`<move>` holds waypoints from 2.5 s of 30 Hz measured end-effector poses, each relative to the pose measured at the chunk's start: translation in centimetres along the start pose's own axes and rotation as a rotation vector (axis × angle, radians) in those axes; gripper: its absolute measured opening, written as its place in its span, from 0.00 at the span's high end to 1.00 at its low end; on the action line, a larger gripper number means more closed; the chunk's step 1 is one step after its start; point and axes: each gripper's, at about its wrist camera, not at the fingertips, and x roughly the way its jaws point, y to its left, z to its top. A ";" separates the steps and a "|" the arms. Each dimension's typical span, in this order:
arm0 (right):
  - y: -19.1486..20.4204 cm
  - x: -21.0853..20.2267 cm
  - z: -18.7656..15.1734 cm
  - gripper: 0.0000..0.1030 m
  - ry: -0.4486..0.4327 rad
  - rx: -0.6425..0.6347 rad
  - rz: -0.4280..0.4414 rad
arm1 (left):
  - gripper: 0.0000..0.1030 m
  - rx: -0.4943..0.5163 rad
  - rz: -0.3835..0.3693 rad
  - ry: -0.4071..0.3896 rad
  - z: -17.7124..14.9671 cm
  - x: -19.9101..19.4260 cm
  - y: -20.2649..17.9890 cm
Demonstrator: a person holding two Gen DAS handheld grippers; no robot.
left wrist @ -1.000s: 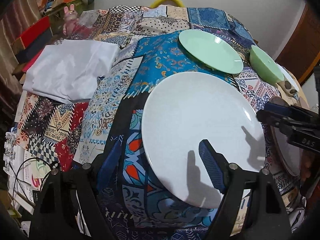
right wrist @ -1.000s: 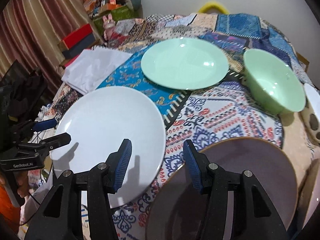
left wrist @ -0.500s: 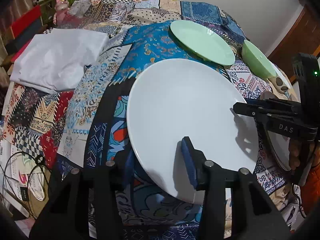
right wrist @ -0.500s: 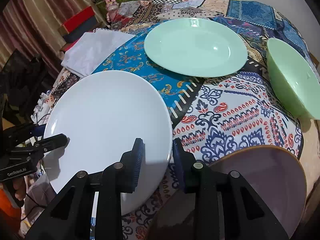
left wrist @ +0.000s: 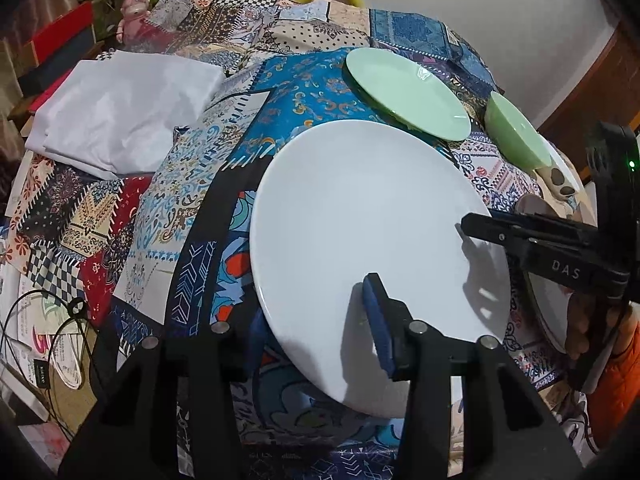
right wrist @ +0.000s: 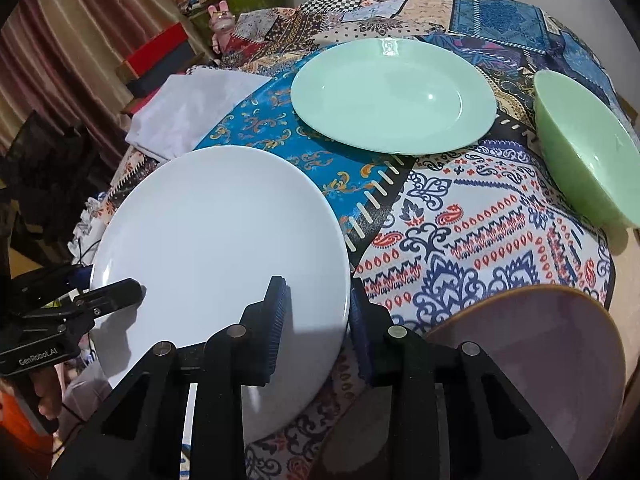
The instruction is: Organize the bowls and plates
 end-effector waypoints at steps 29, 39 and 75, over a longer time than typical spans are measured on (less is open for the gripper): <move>-1.5 -9.5 -2.4 0.73 -0.228 0.061 -0.044 | 0.56 0.112 -0.052 -0.123 0.9 -6.2 -7.6; -4.2 -12.2 -4.7 0.73 -0.267 0.114 -0.068 | 0.56 0.172 -0.081 -0.117 0.7 -6.3 -12.0; -11.4 -11.8 -12.1 0.73 -0.194 0.317 -0.127 | 0.56 0.266 -0.137 0.101 -0.5 2.9 -18.8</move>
